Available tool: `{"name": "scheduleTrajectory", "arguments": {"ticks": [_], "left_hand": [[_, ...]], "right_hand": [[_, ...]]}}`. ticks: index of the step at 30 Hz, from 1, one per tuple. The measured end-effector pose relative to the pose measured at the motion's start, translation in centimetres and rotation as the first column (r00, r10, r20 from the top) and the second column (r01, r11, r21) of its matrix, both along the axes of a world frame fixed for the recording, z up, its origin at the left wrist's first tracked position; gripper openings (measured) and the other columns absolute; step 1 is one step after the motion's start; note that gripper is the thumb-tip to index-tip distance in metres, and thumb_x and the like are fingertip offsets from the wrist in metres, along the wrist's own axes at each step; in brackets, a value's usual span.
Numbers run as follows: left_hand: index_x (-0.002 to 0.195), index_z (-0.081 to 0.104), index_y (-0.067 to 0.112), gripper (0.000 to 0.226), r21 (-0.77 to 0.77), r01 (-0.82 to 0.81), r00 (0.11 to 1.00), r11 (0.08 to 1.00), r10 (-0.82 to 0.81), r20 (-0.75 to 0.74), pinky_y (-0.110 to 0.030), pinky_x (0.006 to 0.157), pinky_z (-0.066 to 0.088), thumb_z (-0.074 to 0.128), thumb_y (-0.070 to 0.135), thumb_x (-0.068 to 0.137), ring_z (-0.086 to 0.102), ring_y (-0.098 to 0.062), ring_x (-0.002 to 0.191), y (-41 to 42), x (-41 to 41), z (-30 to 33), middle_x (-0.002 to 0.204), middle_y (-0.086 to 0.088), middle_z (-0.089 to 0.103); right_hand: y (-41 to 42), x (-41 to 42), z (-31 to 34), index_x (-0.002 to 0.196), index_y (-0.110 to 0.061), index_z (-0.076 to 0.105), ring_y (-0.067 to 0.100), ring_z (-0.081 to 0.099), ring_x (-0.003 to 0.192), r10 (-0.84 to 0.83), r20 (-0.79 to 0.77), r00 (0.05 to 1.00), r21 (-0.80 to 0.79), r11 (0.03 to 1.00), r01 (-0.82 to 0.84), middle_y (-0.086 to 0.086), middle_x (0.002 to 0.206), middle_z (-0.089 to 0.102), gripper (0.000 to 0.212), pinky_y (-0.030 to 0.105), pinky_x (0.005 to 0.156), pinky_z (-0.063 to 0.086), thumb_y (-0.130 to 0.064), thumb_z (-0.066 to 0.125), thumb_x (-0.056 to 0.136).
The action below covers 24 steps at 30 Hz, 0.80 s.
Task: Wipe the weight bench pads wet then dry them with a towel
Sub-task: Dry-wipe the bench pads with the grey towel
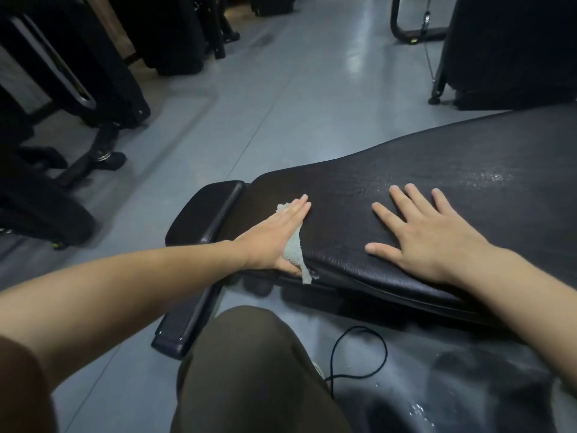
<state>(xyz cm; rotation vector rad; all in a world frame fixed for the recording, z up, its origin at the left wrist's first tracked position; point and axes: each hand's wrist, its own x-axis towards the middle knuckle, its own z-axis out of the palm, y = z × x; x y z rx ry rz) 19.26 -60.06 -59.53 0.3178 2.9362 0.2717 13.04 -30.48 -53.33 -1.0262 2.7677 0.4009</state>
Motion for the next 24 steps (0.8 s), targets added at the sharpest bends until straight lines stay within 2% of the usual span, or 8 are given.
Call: {"name": "scheduleTrajectory", "arguments": {"ticks": [6, 10, 19, 24], "left_hand": [[0.159, -0.017, 0.022, 0.144, 0.014, -0.167, 0.985, 0.986, 0.166, 0.054, -0.034, 0.127, 0.000, 0.082, 0.068, 0.064, -0.019, -0.008, 0.152, -4.2, 1.3, -1.3, 0.165, 0.009, -0.026], [0.158, -0.018, 0.024, 0.145, -0.016, -0.220, 0.972, 0.975, 0.221, 0.081, -0.035, 0.127, 0.004, 0.080, 0.071, 0.062, -0.018, -0.009, 0.153, -6.0, 1.9, -1.6, 0.165, 0.012, -0.025], [0.157, -0.019, 0.023, 0.146, -0.178, -0.182, 0.968, 0.967, 0.208, 0.139, -0.040, 0.126, 0.016, 0.082, 0.068, 0.062, -0.010, -0.014, 0.155, -9.6, 2.0, -1.1, 0.165, 0.009, -0.027], [0.156, -0.022, 0.022, 0.154, -0.183, -0.171, 0.969, 0.968, 0.199, 0.147, -0.038, 0.126, 0.018, 0.083, 0.071, 0.055, -0.004, -0.018, 0.156, -9.6, 2.0, -0.5, 0.162, 0.007, -0.032]], "right_hand": [[-0.9, -0.2, -0.5, 0.159, -0.026, -0.008, 0.032, -0.013, 0.153, 0.008, -0.046, 0.999, 0.008, 1.000, -0.007, 0.014, 0.167, -0.011, 0.097, 0.056, 0.122, 0.000, -0.077, -0.016, 0.077], [-0.9, 0.0, -0.5, 0.159, -0.026, -0.009, 0.033, -0.013, 0.153, 0.005, -0.053, 0.999, 0.008, 1.000, -0.004, 0.014, 0.167, -0.011, 0.096, 0.056, 0.122, 0.000, -0.075, -0.017, 0.077], [-1.0, -0.3, -0.8, 0.159, -0.026, -0.008, 0.034, -0.013, 0.153, 0.011, -0.057, 0.998, -0.007, 1.000, -0.011, 0.015, 0.167, -0.011, 0.095, 0.057, 0.122, 0.000, -0.074, -0.017, 0.077], [-0.9, -0.4, -0.7, 0.159, -0.026, -0.008, 0.033, -0.013, 0.153, 0.008, -0.053, 0.999, -0.013, 1.000, -0.008, 0.014, 0.167, -0.012, 0.095, 0.056, 0.122, -0.001, -0.075, -0.016, 0.078]]}}
